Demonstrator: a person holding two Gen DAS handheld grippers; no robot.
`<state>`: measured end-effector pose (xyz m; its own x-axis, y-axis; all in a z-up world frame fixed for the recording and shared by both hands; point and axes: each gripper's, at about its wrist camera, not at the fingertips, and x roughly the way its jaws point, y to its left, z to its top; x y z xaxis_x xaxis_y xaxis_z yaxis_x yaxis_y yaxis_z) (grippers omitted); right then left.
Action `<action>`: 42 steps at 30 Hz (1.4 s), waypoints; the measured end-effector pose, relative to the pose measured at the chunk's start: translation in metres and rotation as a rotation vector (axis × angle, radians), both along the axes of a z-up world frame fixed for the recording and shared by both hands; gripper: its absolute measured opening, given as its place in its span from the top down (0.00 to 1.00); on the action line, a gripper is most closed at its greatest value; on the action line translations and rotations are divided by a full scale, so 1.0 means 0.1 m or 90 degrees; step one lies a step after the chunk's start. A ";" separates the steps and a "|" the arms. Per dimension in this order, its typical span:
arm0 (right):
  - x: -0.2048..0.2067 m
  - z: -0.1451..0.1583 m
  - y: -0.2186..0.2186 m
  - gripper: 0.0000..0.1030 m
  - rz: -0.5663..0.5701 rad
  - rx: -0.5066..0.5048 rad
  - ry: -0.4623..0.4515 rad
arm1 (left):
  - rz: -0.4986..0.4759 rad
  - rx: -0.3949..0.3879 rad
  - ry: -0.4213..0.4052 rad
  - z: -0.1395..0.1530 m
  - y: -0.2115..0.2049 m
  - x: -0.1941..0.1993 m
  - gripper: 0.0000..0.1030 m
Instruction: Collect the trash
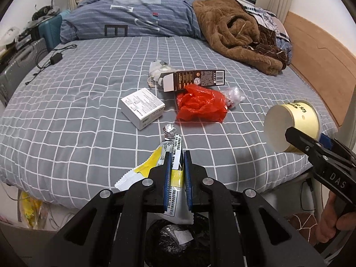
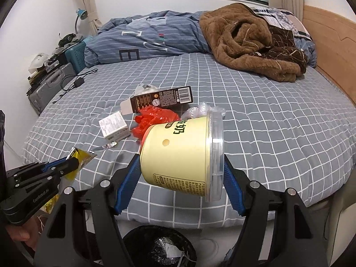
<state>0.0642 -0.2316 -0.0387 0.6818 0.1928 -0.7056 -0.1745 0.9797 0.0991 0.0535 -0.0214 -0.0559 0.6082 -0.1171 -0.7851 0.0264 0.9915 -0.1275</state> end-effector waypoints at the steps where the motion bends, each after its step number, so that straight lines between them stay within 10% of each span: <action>1: -0.02 0.01 0.00 0.35 0.001 0.001 0.000 | 0.000 0.000 -0.001 0.01 0.00 -0.03 0.90; 42: -0.97 -0.15 0.05 0.35 0.027 -0.017 0.022 | -0.023 -0.009 0.020 -0.18 -0.23 -0.91 0.90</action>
